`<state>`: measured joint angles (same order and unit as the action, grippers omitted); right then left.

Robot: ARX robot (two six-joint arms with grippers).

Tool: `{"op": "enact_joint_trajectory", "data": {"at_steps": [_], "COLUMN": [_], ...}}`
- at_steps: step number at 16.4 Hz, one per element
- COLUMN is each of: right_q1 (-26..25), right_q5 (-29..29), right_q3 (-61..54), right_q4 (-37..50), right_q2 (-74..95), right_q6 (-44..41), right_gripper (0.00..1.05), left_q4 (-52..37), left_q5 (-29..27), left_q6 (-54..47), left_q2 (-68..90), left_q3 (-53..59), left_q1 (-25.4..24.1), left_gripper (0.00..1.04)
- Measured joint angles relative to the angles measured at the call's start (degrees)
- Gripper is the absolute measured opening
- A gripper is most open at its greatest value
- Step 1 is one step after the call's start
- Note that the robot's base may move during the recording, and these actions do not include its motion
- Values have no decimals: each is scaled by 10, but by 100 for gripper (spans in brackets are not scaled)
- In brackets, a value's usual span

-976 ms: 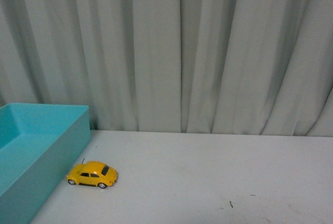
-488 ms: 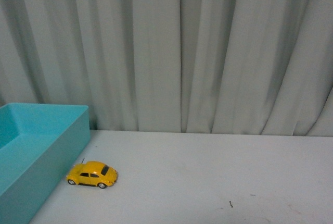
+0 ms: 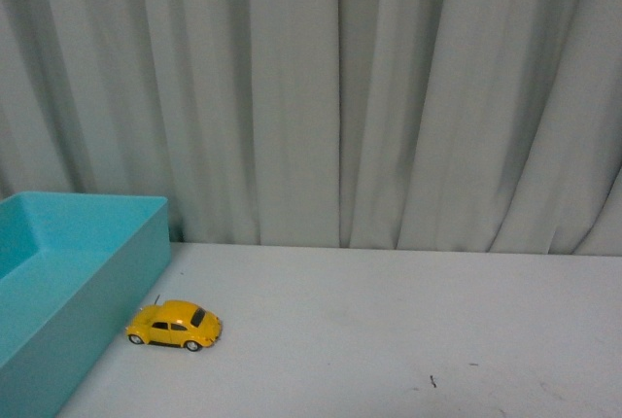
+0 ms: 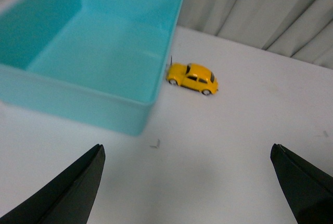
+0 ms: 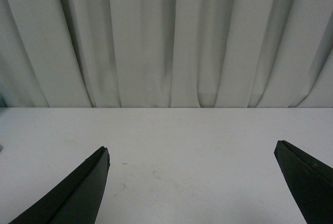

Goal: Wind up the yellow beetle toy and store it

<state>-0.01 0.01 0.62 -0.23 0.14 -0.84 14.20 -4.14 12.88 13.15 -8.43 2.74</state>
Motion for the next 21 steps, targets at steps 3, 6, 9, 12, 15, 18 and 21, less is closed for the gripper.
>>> {"op": "enact_joint_trajectory", "data": {"at_steps": [3, 6, 9, 12, 15, 18, 21], "right_q1": [0, 0, 0, 0, 0, 0, 0], "right_q5": [0, 0, 0, 0, 0, 0, 0], "right_q3": [0, 0, 0, 0, 0, 0, 0], "right_q4": [0, 0, 0, 0, 0, 0, 0], "right_q2": [0, 0, 0, 0, 0, 0, 0], "right_q6": [0, 0, 0, 0, 0, 0, 0], "right_gripper": [98, 98, 98, 98, 98, 98, 98], "left_q4": [-115, -186, -254, -207, -163, -115, -33], "left_q5": [-16, -13, -7, 50, 55, 52, 37], "left_q6": [177, 134, -37, -348, -556, -737, -873], "left_q2": [224, 392, 527, 667, 738, 808, 861], "left_q3": [-145, -205, -291, -387, -442, -506, -551], "left_q1": [-5, -12, 46, 100, 113, 113, 110], "left_gripper": [98, 98, 98, 98, 98, 98, 98]}}
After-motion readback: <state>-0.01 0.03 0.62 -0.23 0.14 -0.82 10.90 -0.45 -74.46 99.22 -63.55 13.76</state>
